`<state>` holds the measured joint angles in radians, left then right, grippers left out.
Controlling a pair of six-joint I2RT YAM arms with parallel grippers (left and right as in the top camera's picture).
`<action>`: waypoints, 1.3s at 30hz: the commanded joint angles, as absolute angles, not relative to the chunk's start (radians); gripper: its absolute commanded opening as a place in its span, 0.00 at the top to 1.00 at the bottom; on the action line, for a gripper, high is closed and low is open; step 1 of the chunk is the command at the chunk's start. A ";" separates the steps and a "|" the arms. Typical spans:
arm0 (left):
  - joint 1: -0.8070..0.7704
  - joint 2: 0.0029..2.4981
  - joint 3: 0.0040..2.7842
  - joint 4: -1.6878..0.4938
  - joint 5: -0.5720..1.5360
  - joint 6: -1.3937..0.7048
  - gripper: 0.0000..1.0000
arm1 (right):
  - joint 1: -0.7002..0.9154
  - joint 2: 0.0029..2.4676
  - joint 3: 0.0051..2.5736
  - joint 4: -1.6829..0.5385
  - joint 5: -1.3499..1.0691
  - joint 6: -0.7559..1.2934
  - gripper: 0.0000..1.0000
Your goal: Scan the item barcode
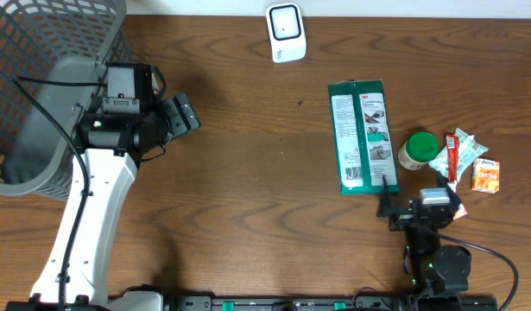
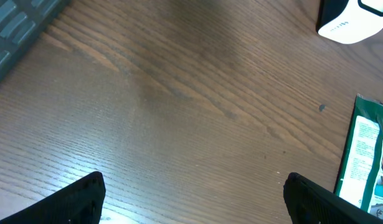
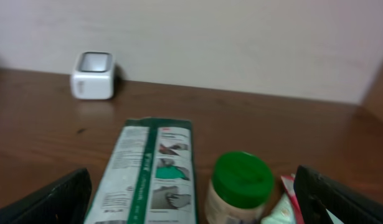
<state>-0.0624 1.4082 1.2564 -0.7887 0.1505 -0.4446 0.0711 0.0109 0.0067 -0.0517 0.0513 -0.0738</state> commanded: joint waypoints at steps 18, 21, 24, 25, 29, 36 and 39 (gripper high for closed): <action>-0.062 1.416 1.259 -0.792 0.141 -0.439 0.08 | 0.058 0.006 0.005 -0.057 0.152 0.007 0.01; -0.062 1.416 1.259 -0.792 0.141 -0.439 0.08 | 0.058 0.006 0.006 -0.057 0.152 0.007 0.01; -0.062 1.416 1.259 -0.792 0.141 -0.439 0.08 | 0.058 0.006 0.005 -0.057 0.152 0.007 0.01; -0.062 1.416 1.259 -0.792 0.141 -0.440 0.08 | 0.058 0.006 0.005 -0.057 0.152 0.007 0.01; -0.062 1.401 1.259 -0.796 0.141 -0.440 0.08 | 0.058 0.006 0.005 -0.057 0.152 0.007 0.01; -0.062 1.147 1.258 -0.806 0.130 -0.439 0.08 | 0.058 0.006 0.005 -0.057 0.152 0.007 0.01; -0.062 0.962 1.258 -0.806 0.038 -0.440 0.08 | 0.058 0.006 0.005 -0.057 0.152 0.007 0.01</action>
<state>-0.0628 1.1370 1.2507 -0.8040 0.1246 -0.4446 0.0711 0.0109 0.0067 -0.0559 0.1329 -0.0074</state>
